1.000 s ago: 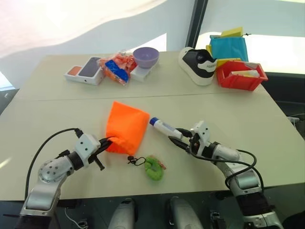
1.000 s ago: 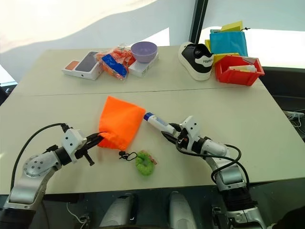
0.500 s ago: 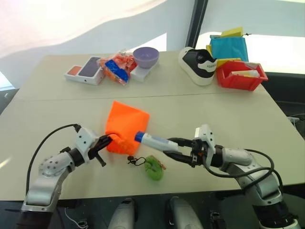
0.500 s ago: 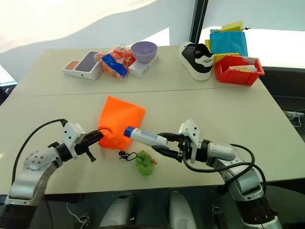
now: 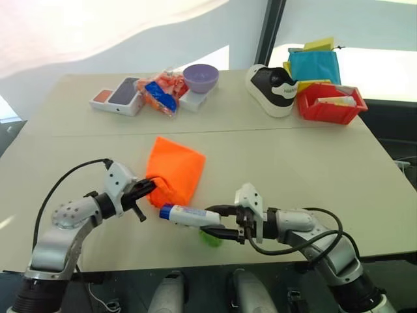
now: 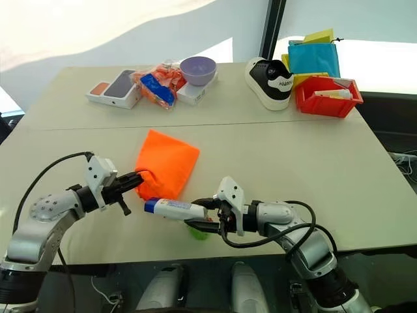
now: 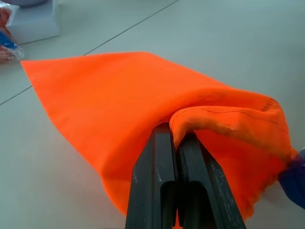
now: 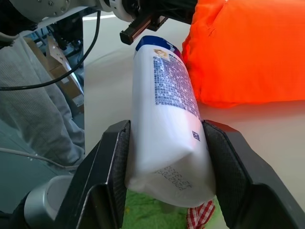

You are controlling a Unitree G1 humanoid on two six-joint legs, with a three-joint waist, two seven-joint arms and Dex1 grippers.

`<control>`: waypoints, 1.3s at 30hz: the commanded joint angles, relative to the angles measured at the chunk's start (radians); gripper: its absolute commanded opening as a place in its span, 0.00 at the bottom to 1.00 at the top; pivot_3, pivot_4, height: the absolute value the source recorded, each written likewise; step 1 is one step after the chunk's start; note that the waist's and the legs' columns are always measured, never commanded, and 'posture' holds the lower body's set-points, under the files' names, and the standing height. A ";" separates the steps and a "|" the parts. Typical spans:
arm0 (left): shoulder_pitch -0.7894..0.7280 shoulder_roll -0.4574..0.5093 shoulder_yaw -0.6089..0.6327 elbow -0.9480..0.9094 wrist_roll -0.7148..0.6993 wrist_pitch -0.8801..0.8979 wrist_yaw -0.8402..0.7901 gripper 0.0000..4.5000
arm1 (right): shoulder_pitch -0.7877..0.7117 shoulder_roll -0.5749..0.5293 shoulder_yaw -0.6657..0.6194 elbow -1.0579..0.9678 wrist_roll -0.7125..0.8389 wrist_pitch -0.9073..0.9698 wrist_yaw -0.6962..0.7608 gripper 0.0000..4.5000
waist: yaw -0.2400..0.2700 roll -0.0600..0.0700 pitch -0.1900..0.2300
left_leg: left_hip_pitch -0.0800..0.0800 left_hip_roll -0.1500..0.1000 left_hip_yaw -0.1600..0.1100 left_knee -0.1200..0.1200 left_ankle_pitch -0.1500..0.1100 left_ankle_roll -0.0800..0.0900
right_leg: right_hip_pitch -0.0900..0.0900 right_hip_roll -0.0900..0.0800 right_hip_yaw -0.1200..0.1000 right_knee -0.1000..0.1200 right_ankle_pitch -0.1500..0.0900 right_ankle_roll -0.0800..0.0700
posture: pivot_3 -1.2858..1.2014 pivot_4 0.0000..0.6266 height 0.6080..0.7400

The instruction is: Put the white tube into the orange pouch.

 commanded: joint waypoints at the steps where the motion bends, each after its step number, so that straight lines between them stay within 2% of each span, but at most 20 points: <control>1: -0.027 0.021 0.012 -0.052 -0.023 0.041 -0.004 0.00 | -0.018 0.033 0.000 -0.010 0.006 -0.031 -0.009 0.52 | 0.000 0.000 0.000 | 0.000 0.000 0.000 0.000 0.000 0.000 | 0.000 0.000 0.000 0.000 0.000 0.000 | 0.52 0.24 1.00; 11: -0.062 0.026 -0.006 -0.077 -0.023 0.095 -0.006 0.00 | -0.043 0.103 0.003 0.001 -0.078 0.000 -0.154 0.52 | -0.001 0.000 0.000 | 0.000 0.000 0.000 0.000 0.000 0.000 | -0.001 0.001 0.000 0.000 0.000 0.000 | 0.52 0.24 1.00; 19: -0.095 0.014 -0.014 -0.114 -0.048 0.153 0.007 0.00 | -0.096 0.140 -0.116 0.038 -0.124 0.045 -0.333 0.52 | -0.001 0.000 0.000 | 0.000 0.000 0.000 0.000 0.000 0.000 | -0.001 0.000 0.000 0.000 0.000 0.000 | 0.52 0.24 1.00; 24: -0.105 -0.005 -0.039 -0.126 -0.037 0.166 0.024 0.00 | -0.109 0.124 -0.109 0.001 -0.099 0.072 -0.307 0.52 | -0.001 0.000 0.000 | 0.000 0.000 0.000 0.000 0.000 0.000 | -0.001 0.001 0.000 0.001 0.000 0.000 | 0.52 0.24 1.00; 29: -0.122 -0.025 -0.068 -0.108 -0.010 0.152 0.048 0.00 | -0.102 0.091 -0.032 -0.056 -0.088 0.081 -0.230 0.52 | -0.004 0.000 0.000 | 0.000 0.000 0.000 0.000 0.000 0.000 | -0.001 0.001 0.000 0.001 0.000 0.000 | 0.52 0.24 1.00; 39: -0.113 -0.032 -0.079 -0.134 -0.026 0.157 0.050 0.00 | -0.133 0.167 -0.027 -0.036 -0.084 0.091 -0.268 0.52 | -0.004 0.000 0.000 | 0.000 0.000 0.000 0.000 0.000 0.000 | -0.001 0.001 0.000 0.001 0.000 0.000 | 0.52 0.24 1.00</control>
